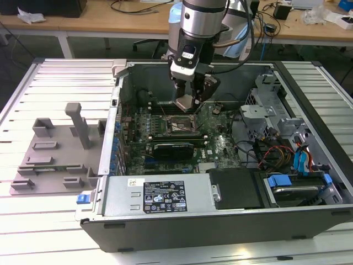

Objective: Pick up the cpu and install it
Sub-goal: 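Place the cpu into insertion slot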

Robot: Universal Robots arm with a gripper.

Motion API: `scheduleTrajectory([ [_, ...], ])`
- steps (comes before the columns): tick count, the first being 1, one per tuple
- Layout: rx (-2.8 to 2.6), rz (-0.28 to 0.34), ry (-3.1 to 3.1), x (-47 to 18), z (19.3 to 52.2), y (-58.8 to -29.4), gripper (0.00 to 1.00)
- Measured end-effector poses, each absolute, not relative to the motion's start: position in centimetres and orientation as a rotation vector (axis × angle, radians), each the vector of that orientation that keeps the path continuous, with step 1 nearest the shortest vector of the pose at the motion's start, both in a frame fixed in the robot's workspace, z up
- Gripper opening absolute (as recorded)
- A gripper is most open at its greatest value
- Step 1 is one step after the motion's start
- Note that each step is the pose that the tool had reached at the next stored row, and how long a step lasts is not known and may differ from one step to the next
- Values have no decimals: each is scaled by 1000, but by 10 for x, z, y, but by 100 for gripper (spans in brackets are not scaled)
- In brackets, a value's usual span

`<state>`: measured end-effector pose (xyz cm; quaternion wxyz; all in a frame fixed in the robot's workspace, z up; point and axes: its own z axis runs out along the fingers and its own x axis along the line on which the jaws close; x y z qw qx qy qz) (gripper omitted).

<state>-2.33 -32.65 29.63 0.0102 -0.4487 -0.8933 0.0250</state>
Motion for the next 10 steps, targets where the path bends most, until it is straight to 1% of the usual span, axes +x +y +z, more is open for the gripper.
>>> scheduleTrajectory([
  [10, -1520, 77, -2723, -23, 296, -326, 55],
])
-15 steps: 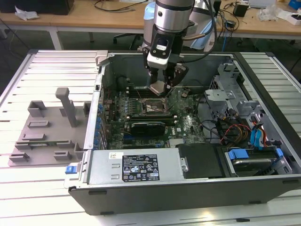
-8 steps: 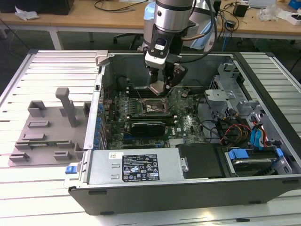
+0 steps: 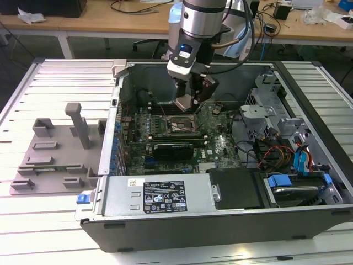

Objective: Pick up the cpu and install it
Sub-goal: 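Place the cpu into insertion slot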

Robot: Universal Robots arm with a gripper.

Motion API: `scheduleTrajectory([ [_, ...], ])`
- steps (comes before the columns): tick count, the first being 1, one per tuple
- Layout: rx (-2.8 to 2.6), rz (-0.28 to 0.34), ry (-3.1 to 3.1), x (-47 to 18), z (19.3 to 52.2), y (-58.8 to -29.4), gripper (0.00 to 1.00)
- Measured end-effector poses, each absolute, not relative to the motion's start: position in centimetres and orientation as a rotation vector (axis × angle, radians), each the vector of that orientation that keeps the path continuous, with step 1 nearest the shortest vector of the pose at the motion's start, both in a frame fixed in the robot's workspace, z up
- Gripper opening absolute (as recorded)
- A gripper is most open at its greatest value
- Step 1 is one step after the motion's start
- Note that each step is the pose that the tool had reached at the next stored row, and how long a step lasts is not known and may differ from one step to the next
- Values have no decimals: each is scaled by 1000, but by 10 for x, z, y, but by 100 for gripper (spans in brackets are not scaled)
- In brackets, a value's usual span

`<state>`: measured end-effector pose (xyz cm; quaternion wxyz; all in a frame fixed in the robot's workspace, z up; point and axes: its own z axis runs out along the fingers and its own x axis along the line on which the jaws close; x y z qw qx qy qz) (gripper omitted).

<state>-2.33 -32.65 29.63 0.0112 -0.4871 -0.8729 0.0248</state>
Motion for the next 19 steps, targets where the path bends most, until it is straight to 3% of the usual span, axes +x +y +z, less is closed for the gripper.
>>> scheduleTrajectory([
  [19, -1697, 75, -2612, -23, 296, -327, 55],
])
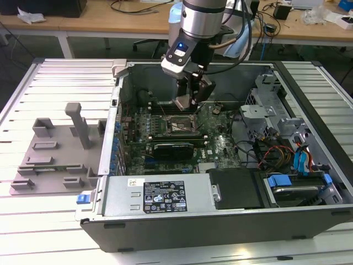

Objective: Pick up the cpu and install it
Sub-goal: 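Place the cpu into insertion slot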

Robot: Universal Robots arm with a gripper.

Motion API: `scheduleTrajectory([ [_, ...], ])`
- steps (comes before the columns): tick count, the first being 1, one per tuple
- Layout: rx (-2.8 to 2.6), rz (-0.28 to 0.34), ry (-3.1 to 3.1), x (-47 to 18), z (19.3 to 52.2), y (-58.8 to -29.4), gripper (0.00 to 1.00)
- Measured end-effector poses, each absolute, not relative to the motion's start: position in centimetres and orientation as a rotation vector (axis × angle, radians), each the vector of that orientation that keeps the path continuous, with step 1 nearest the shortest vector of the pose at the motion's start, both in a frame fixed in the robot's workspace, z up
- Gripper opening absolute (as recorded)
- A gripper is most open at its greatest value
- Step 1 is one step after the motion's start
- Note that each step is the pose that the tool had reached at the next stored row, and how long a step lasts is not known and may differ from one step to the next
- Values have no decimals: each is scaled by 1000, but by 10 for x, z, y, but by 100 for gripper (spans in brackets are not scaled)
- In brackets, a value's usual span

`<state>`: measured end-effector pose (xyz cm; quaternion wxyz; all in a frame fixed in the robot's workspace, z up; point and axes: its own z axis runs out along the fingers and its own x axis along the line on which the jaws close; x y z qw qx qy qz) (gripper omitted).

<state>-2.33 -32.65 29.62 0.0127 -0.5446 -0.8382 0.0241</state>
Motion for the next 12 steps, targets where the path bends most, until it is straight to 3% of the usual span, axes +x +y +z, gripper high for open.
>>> scheduleTrajectory([
  [12, -1823, 74, -2524, -23, 296, -327, 55],
])
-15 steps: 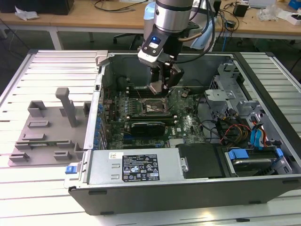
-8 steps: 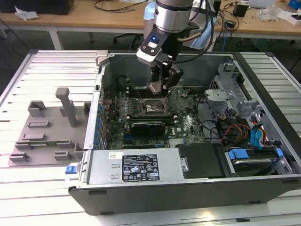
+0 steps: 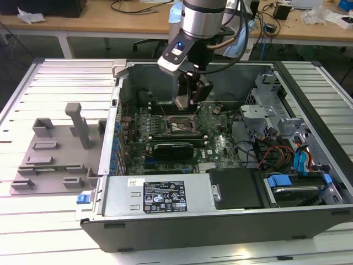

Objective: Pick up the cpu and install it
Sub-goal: 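Place the cpu into insertion slot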

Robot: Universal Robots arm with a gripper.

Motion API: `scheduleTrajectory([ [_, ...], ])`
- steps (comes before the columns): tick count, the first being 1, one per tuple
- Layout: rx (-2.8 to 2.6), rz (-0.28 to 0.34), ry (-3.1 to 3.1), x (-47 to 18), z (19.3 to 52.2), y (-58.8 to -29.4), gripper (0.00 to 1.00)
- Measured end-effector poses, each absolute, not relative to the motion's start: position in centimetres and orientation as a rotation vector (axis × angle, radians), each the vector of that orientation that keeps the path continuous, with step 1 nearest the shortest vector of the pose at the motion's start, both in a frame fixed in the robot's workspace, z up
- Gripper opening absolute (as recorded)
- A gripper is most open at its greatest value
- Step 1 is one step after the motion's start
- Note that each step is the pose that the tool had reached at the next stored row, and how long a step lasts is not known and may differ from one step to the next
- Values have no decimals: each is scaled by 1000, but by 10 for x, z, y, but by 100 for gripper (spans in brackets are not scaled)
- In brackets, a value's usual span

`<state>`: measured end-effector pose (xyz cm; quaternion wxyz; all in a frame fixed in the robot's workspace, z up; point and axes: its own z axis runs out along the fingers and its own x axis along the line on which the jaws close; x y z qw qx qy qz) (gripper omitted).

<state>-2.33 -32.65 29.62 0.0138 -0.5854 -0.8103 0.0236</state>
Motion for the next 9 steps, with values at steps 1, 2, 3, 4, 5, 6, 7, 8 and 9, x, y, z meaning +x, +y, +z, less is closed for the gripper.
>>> scheduleTrajectory([
  [1, -1831, 74, -2517, -23, 296, -327, 55],
  [2, -1838, 73, -2512, -23, 296, -327, 55],
  [3, -1845, 73, -2507, -23, 296, -327, 55],
  [4, -1850, 73, -2503, -23, 296, -327, 55],
  [5, -1859, 73, -2497, -23, 296, -327, 55],
  [6, -1866, 73, -2492, -23, 296, -327, 55],
  [7, -1873, 73, -2486, -23, 296, -327, 55],
  [8, -1879, 73, -2481, -23, 296, -327, 55],
  [9, -1887, 73, -2475, -23, 296, -327, 55],
])
